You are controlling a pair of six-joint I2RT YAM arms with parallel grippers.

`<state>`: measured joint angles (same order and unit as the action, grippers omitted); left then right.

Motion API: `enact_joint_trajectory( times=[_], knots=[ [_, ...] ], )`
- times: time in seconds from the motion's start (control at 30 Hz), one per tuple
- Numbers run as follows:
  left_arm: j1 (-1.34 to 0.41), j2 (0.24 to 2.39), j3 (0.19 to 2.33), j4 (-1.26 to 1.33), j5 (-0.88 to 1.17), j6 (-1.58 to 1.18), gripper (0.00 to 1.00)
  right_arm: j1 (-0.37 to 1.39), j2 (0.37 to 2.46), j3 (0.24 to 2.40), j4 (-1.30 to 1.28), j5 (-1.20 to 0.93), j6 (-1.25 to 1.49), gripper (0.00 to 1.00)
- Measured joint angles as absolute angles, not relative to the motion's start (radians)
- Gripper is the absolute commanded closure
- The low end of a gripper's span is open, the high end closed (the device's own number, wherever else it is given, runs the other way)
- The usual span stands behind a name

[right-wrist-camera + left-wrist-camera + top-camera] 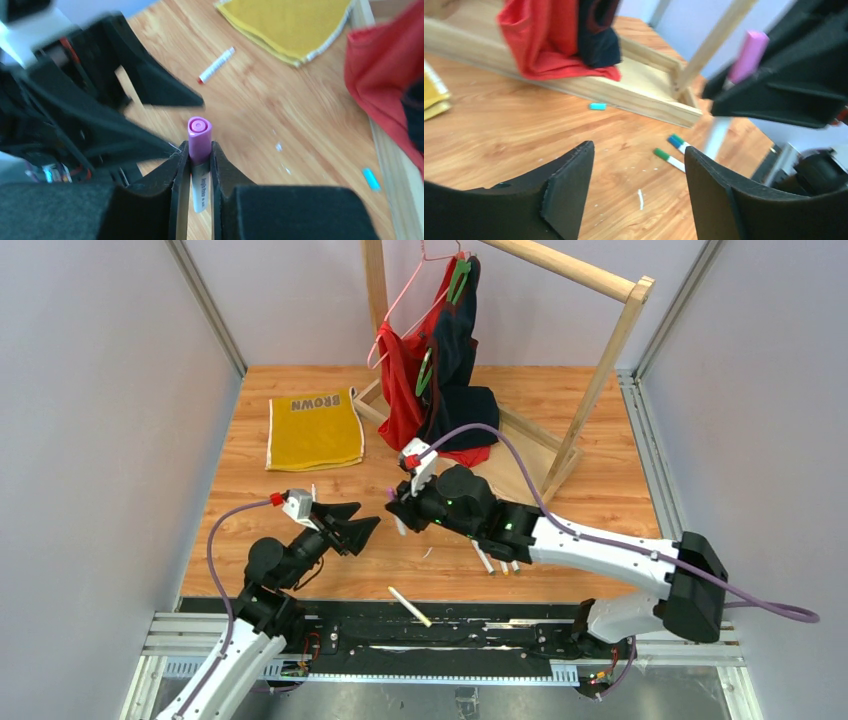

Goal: Insert the pens into the pen caps
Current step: Place the pen at the center of the board.

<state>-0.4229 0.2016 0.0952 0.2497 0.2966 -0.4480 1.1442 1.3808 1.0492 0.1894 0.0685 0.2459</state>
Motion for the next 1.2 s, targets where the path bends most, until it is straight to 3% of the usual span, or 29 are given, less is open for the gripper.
enact_joint_trajectory(
  times=[0.3, 0.57, 1.07, 1.2],
  knots=[
    [-0.422, 0.368, 0.204, 0.001, -0.049, -0.442, 0.24, 1.010, 1.299, 0.879, -0.183, 0.001, 0.242, 0.99],
    [-0.418, 0.576, 0.265, -0.085, -0.167, -0.450, 0.26, 0.991, 1.537, 0.922, -0.408, -0.082, 0.222, 0.98],
    [-0.198, 0.678, 0.345, -0.187, -0.300, -0.454, 0.29, 0.912, 1.621, 0.939, -0.480, -0.077, 0.197, 0.60],
    [-0.109, 0.756, 0.348, -0.188, -0.276, -0.465, 0.32, 0.889, 1.581, 0.913, -0.467, -0.076, 0.182, 0.57]
  ],
)
